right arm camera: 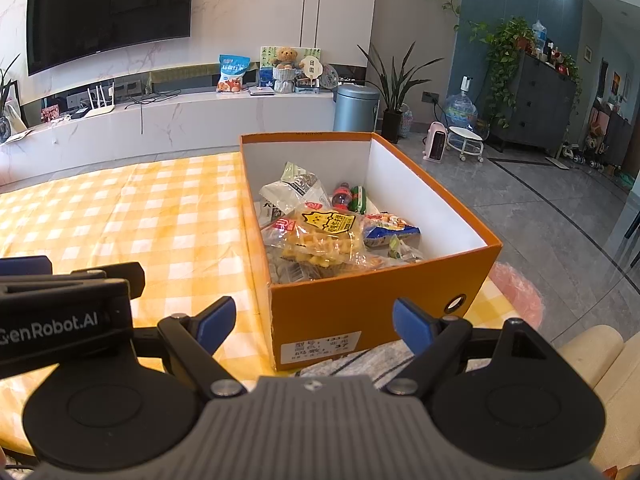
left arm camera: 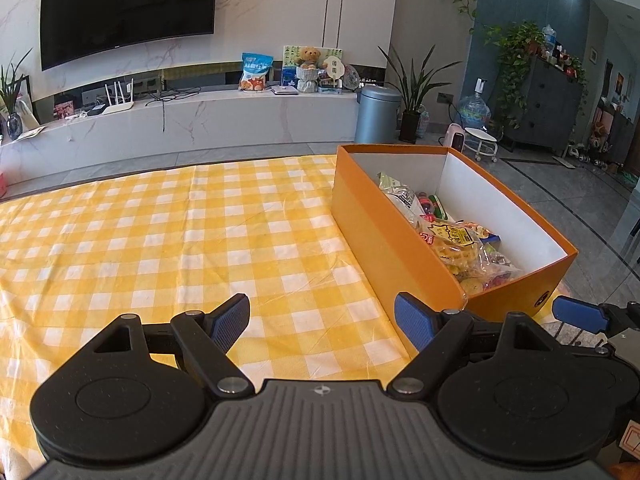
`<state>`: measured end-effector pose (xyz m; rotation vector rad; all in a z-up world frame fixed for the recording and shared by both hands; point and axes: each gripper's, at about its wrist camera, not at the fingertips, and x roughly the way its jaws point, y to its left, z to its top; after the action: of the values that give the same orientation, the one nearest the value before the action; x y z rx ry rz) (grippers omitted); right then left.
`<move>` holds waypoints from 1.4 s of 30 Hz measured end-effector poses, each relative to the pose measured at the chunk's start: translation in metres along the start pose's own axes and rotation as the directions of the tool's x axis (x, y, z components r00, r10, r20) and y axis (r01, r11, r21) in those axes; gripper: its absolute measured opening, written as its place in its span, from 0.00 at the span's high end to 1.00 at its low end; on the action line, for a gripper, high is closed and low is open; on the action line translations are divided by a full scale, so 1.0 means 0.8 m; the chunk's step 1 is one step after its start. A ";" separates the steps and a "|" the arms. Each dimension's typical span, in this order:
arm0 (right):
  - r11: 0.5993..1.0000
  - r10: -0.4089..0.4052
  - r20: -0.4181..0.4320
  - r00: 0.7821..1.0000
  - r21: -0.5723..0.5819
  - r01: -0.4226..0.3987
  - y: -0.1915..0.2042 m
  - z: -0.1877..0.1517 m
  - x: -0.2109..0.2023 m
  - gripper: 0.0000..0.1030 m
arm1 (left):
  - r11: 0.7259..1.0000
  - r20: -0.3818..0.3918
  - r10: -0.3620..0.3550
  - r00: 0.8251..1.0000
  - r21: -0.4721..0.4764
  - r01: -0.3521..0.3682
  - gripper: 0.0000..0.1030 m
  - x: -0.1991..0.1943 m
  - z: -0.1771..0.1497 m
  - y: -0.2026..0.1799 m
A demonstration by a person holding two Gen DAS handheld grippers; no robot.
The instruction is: Organize snacks
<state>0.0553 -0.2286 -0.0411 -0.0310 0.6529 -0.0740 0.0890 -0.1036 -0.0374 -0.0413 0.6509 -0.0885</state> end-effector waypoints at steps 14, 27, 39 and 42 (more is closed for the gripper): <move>1.000 0.004 -0.002 1.000 -0.002 -0.004 0.000 -0.003 0.003 0.19 | 1.000 -0.002 0.006 1.000 -0.005 -0.006 0.06 0.001 -0.003 0.000; 1.000 0.002 0.000 1.000 -0.012 -0.002 0.001 -0.004 0.000 0.19 | 1.000 0.000 0.022 1.000 -0.015 -0.022 0.06 -0.002 -0.005 0.000; 1.000 0.000 0.002 1.000 -0.017 0.000 0.002 -0.002 -0.003 0.19 | 1.000 -0.001 0.024 1.000 -0.016 -0.024 0.06 -0.003 -0.001 0.003; 1.000 0.001 0.000 1.000 -0.015 -0.001 0.002 -0.002 -0.002 0.19 | 1.000 -0.004 0.025 1.000 -0.015 -0.025 0.06 -0.003 -0.001 0.004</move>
<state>0.0528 -0.2272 -0.0412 -0.0454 0.6530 -0.0679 0.0872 -0.1003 -0.0370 -0.0481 0.6561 -0.0597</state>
